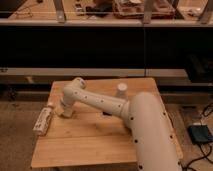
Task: Wipe the white sponge on the table
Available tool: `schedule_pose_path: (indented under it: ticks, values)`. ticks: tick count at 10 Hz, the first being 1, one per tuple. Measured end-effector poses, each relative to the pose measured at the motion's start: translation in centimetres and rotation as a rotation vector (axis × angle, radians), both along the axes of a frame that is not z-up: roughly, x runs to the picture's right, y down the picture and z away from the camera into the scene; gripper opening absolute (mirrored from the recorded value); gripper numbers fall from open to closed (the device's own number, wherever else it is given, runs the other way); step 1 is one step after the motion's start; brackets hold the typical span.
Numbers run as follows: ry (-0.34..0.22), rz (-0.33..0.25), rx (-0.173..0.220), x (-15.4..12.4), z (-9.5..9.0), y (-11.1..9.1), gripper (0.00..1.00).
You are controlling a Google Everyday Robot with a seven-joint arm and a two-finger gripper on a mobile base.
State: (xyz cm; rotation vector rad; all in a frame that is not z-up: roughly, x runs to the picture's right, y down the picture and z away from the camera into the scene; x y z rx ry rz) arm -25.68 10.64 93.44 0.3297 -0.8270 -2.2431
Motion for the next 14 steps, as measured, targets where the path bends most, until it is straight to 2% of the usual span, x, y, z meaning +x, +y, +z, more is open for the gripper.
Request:
schedule_pose_path:
  ticks: [3,7,10,14]
  values:
    - [0.024,0.036,0.009,2.6,0.6,-1.1,0.43]
    - [0.056,0.057,0.017,6.4,0.4,0.3,0.43]
    - [0.063,0.08,0.034,9.0,-1.2,2.3,0.43]
    - [0.051,0.073,0.063,11.5,-4.8,5.5,0.43]
